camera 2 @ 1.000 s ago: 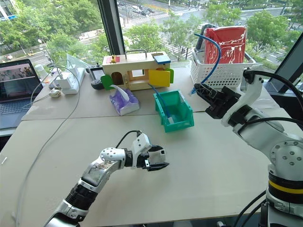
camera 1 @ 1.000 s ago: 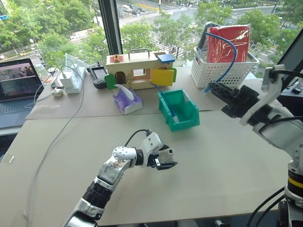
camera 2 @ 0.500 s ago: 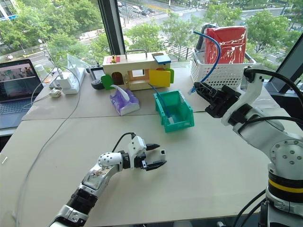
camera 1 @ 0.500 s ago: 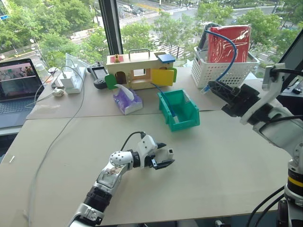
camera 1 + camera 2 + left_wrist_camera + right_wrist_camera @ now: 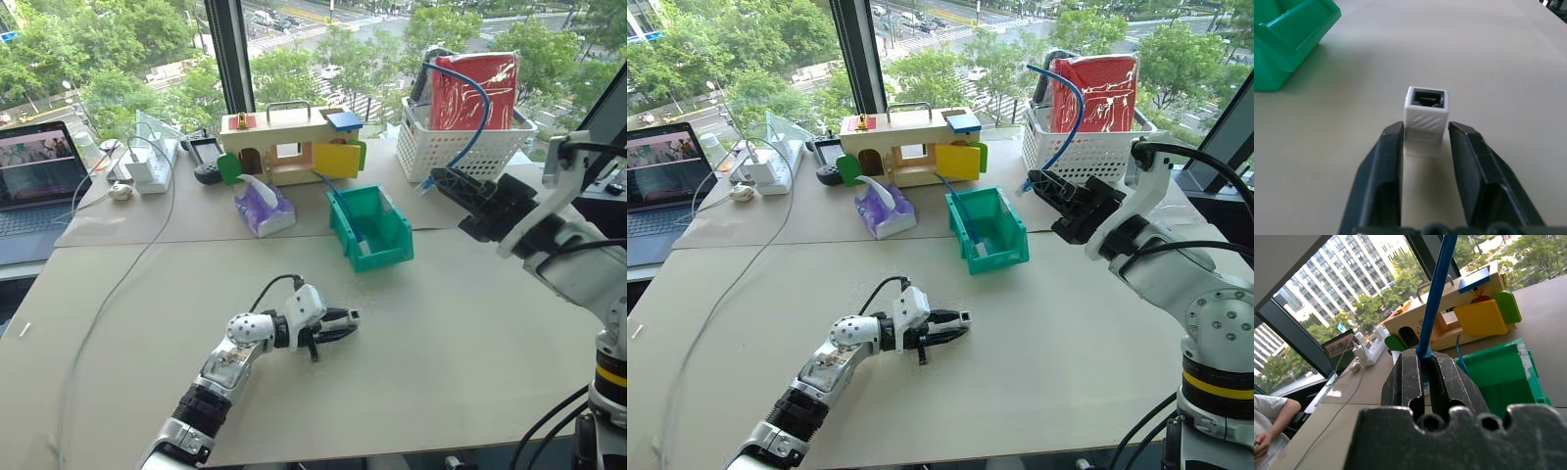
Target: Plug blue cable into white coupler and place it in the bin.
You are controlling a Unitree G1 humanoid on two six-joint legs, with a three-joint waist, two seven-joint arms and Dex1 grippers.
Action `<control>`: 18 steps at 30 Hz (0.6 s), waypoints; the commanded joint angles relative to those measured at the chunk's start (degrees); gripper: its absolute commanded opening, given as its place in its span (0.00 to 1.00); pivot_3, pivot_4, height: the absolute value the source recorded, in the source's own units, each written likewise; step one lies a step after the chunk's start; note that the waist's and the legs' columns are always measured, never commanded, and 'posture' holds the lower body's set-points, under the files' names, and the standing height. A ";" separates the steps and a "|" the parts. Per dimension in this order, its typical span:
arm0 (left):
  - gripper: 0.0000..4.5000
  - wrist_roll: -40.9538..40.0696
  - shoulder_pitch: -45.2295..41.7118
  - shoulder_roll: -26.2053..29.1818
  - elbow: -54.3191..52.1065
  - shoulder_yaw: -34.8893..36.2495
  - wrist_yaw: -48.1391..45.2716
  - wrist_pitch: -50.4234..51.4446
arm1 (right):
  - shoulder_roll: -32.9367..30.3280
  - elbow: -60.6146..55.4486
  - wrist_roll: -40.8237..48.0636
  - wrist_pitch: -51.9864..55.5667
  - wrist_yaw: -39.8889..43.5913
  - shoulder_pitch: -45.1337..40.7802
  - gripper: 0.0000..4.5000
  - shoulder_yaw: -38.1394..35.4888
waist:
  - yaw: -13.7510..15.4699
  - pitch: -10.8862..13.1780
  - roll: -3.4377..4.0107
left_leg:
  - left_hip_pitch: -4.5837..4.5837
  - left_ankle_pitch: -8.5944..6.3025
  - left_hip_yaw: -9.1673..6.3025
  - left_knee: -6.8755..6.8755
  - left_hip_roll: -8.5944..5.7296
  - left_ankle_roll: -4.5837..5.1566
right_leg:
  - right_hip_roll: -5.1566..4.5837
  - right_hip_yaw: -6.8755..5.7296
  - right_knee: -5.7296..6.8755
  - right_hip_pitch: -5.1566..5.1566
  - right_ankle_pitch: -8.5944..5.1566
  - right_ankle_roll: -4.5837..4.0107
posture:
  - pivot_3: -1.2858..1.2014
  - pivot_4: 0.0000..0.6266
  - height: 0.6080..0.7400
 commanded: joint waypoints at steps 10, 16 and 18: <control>0.13 0.94 -0.26 6.90 -14.46 -2.94 0.14 19.07 | 0.60 -5.50 0.02 1.35 0.59 4.54 0.00 2.92 | 0.03 -0.01 0.01 | 0.04 -0.03 0.00 -0.02 0.01 0.05 | 0.02 0.01 0.04 0.01 0.00 0.00 | 0.52 0.24 1.00; 0.13 1.03 -3.59 7.57 -16.63 -4.83 0.08 26.98 | 4.95 -10.06 -7.64 0.39 -0.78 9.65 0.00 9.24 | 0.10 -0.01 0.01 | 0.07 -0.02 0.00 -0.01 0.00 0.04 | 0.02 0.01 0.05 0.03 0.00 0.00 | 0.52 0.24 1.00; 0.13 0.28 -4.34 7.29 -17.31 -4.85 0.00 29.11 | 5.29 -11.78 -10.74 0.93 -0.46 11.04 0.00 11.08 | 0.20 -0.01 0.01 | 0.06 0.00 0.00 -0.01 -0.02 0.00 | 0.01 0.01 0.04 0.03 0.00 0.00 | 0.52 0.24 1.00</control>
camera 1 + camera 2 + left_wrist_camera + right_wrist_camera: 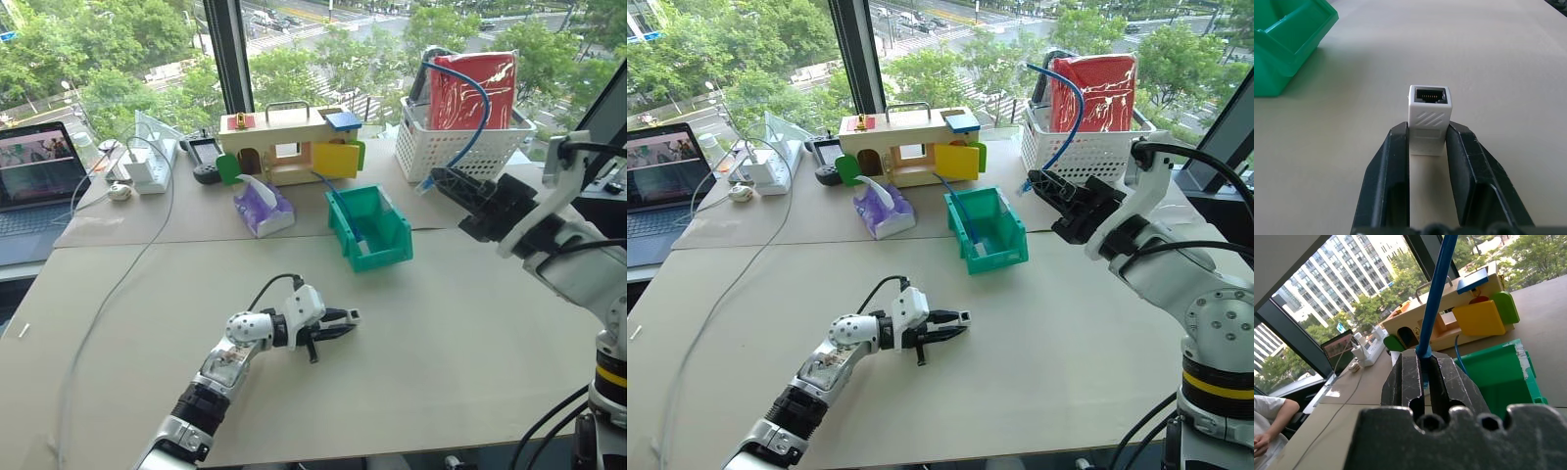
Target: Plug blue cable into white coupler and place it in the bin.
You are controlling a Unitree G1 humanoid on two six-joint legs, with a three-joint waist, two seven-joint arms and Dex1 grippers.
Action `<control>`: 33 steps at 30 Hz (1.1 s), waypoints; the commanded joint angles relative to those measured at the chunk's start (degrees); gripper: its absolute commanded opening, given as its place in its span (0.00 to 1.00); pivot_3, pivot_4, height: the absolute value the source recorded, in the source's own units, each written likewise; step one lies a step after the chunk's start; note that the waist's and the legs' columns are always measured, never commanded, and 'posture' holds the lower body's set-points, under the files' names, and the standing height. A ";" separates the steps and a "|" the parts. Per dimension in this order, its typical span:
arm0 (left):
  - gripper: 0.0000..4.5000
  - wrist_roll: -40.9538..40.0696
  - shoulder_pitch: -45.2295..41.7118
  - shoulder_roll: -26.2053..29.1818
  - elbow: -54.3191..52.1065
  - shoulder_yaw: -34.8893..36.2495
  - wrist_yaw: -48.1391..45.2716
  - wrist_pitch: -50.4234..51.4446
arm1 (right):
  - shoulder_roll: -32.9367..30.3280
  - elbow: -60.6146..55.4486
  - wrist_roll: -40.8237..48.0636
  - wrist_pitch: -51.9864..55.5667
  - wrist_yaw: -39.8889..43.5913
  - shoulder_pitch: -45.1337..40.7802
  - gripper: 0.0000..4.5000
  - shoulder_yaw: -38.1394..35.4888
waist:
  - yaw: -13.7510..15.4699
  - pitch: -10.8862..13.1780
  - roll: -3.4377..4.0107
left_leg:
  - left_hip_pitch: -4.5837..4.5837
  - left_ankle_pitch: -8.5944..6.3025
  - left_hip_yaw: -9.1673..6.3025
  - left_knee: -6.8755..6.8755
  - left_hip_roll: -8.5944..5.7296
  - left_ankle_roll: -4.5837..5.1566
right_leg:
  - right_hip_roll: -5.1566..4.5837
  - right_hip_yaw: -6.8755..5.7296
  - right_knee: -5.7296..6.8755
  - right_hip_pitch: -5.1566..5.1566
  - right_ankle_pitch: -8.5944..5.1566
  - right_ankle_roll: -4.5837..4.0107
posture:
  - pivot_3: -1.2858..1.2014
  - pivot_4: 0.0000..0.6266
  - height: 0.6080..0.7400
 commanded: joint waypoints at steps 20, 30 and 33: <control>0.13 1.08 -3.91 -3.18 -0.54 -4.72 3.58 10.73 | 13.99 -11.07 -18.29 -3.74 -4.12 15.40 0.00 6.53 | 1.31 0.00 -0.01 | 0.29 -0.04 -0.03 -0.04 -0.02 0.05 | 0.03 0.00 0.00 0.18 0.01 -0.02 | 0.52 0.24 1.00; 0.13 0.26 -4.95 -3.48 -2.73 -4.49 4.99 15.79 | 19.10 -8.27 -22.50 -4.15 -0.22 18.01 0.00 6.42 | 1.27 -0.01 0.00 | 0.32 -0.02 -0.03 -0.04 -0.04 0.01 | 0.03 0.01 0.08 0.17 0.02 -0.02 | 0.52 0.24 1.00; 0.13 0.20 -5.04 -3.21 -3.32 -4.62 5.11 16.48 | 20.40 -7.26 -23.56 -4.43 1.05 18.35 0.00 6.34 | 1.21 -0.01 0.01 | 0.32 -0.02 -0.02 -0.04 -0.04 0.01 | 0.03 0.01 0.08 0.16 0.01 -0.02 | 0.52 0.24 1.00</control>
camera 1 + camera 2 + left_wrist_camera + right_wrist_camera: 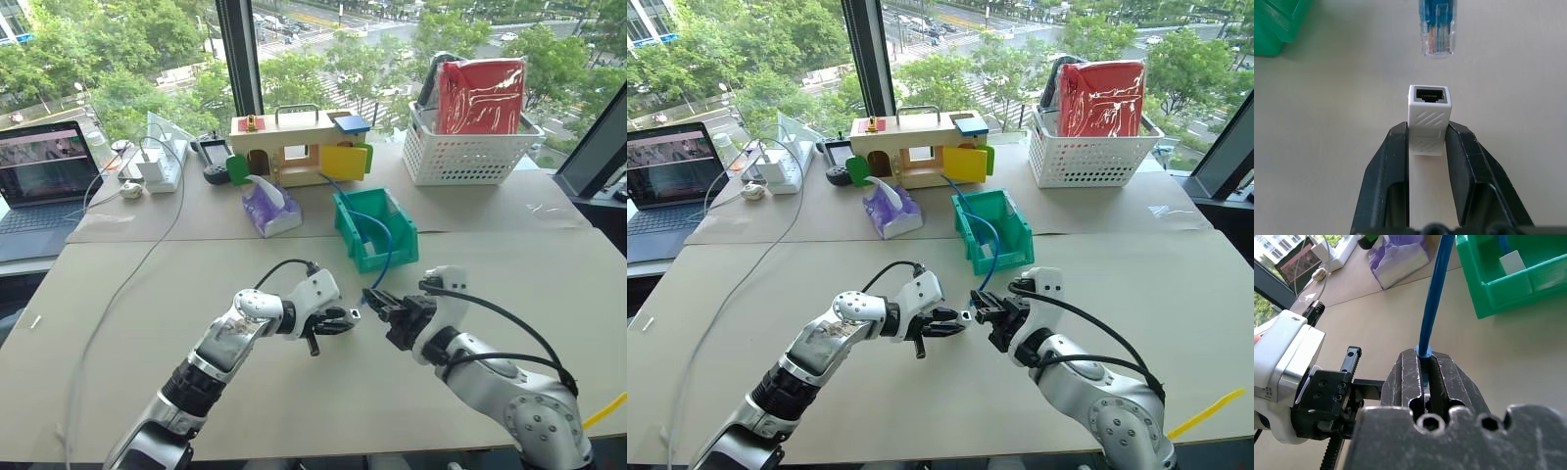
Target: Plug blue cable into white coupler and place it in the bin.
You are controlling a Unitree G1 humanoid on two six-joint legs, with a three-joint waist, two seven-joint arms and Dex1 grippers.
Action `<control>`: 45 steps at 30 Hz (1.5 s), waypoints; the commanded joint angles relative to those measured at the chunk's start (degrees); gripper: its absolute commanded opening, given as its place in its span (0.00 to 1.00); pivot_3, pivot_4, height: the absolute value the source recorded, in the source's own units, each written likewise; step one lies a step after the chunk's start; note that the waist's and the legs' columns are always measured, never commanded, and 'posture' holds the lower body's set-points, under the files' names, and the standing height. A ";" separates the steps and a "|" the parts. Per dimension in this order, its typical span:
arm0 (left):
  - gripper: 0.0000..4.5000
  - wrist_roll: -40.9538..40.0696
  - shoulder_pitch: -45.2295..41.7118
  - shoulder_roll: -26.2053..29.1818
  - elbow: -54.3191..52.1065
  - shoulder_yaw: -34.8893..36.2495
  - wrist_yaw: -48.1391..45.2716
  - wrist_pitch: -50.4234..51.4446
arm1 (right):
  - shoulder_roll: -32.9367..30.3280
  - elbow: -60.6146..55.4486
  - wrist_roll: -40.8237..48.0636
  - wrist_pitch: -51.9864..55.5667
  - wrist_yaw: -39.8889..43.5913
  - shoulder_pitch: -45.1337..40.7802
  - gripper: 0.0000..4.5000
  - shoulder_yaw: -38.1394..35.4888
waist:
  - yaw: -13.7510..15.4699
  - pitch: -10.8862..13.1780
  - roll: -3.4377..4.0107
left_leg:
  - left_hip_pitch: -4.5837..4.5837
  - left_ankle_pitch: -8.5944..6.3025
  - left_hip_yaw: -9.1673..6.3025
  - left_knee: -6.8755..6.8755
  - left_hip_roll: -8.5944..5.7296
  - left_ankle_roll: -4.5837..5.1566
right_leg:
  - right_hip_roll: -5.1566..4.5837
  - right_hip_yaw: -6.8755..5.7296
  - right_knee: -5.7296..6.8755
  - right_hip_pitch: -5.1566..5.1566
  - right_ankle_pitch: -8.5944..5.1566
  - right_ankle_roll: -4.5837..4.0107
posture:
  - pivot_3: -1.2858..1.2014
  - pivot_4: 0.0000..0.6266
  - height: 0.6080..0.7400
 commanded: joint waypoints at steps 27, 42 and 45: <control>0.13 -0.58 0.10 0.28 -2.78 -0.58 2.81 4.68 | 5.44 4.36 -8.07 -1.87 8.87 2.59 0.00 -1.55 | -0.30 -0.01 0.02 | 0.50 -0.15 0.03 -0.25 0.05 0.22 | 0.03 0.00 -0.02 0.08 0.00 -0.02 | 0.52 0.24 1.00; 0.13 -2.52 -1.52 -1.86 -5.42 0.11 5.43 10.79 | 4.97 3.23 -14.64 -0.24 10.69 1.79 0.00 2.03 | -0.29 -0.02 0.01 | 0.54 -0.13 0.05 -0.31 0.07 0.20 | 0.03 0.00 -0.03 0.09 0.01 -0.04 | 0.52 0.24 1.00; 0.13 -2.94 -1.79 -1.90 -5.74 0.06 5.74 11.46 | 5.35 3.11 -15.34 0.21 11.24 1.57 0.00 2.52 | -0.36 -0.02 0.01 | 0.55 -0.13 0.05 -0.33 0.07 0.19 | 0.04 0.00 -0.03 0.09 0.02 -0.04 | 0.52 0.24 1.00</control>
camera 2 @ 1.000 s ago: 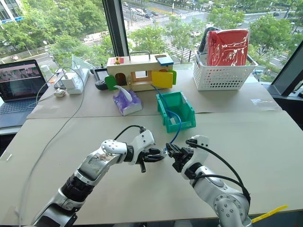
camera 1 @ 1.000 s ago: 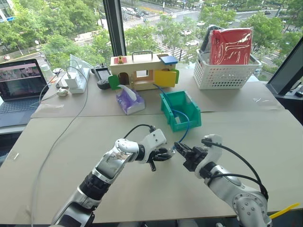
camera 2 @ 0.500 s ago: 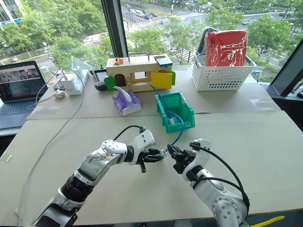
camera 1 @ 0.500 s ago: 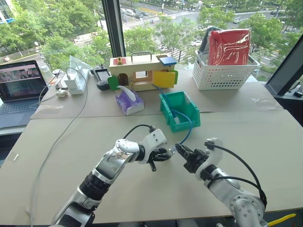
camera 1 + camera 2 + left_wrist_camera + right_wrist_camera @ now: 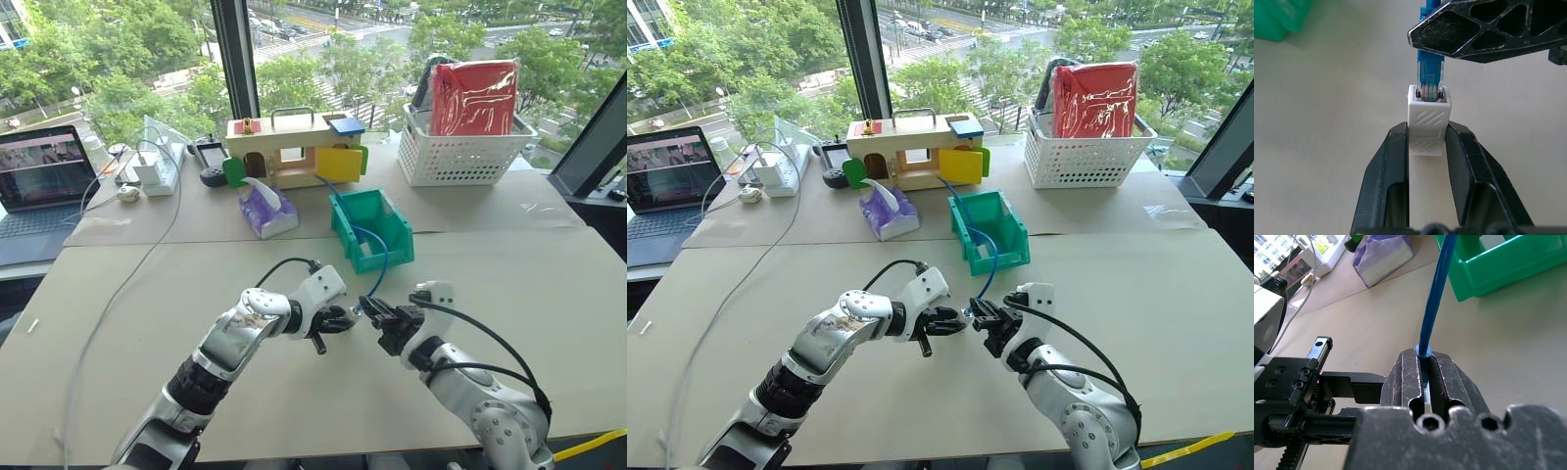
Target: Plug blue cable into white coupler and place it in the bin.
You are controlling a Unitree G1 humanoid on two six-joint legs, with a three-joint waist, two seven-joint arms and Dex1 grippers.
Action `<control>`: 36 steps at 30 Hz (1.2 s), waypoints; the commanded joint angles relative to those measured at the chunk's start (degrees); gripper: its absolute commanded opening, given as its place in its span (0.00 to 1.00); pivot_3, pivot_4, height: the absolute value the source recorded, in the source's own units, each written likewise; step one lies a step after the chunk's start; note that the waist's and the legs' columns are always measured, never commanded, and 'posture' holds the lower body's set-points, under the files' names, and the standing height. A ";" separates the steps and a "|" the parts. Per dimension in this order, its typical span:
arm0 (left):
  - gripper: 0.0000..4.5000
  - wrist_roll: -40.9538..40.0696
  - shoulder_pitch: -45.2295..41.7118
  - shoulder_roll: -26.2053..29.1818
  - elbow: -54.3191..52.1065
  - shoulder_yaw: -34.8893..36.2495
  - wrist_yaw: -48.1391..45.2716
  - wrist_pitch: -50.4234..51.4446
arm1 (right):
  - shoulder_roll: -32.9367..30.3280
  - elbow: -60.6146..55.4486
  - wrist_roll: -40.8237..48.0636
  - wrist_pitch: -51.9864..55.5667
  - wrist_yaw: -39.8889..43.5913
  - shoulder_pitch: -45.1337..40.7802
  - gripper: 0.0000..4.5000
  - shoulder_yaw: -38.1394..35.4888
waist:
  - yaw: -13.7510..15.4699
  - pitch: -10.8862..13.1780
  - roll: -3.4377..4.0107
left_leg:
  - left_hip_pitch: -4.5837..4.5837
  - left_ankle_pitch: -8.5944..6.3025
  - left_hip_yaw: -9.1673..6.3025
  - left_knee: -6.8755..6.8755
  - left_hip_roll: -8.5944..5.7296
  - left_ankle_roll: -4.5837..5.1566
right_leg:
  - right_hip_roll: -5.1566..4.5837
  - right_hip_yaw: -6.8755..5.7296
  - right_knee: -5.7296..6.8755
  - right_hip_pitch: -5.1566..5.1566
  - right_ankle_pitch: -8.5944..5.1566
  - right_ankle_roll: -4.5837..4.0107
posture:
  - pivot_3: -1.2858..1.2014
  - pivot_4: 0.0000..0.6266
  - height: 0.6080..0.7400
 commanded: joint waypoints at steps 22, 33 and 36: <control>0.13 -1.90 -1.44 1.30 -4.67 -0.31 0.50 3.73 | 3.81 1.45 0.95 7.87 1.82 2.38 0.00 4.12 | -0.87 -0.03 0.01 | 0.22 0.09 0.01 -0.50 0.06 -0.15 | 0.01 0.00 -0.05 -0.01 0.01 -0.03 | 0.52 0.24 1.00; 0.13 -2.86 -1.55 2.23 -6.05 -0.05 0.98 5.34 | 2.73 2.16 -2.27 10.82 1.61 1.41 0.00 7.00 | -1.18 -0.09 0.00 | 0.27 0.10 0.02 -0.61 0.09 -0.17 | 0.03 -0.02 -0.05 -0.01 0.00 -0.04 | 0.52 0.24 1.00; 0.13 -3.06 -1.69 2.51 -6.31 -0.02 1.21 5.64 | 3.11 2.99 -2.80 10.76 2.06 1.91 0.00 7.21 | -1.22 -0.13 -0.02 | 0.28 0.10 0.03 -0.62 0.10 -0.17 | 0.03 -0.02 -0.05 -0.01 0.00 -0.04 | 0.52 0.24 1.00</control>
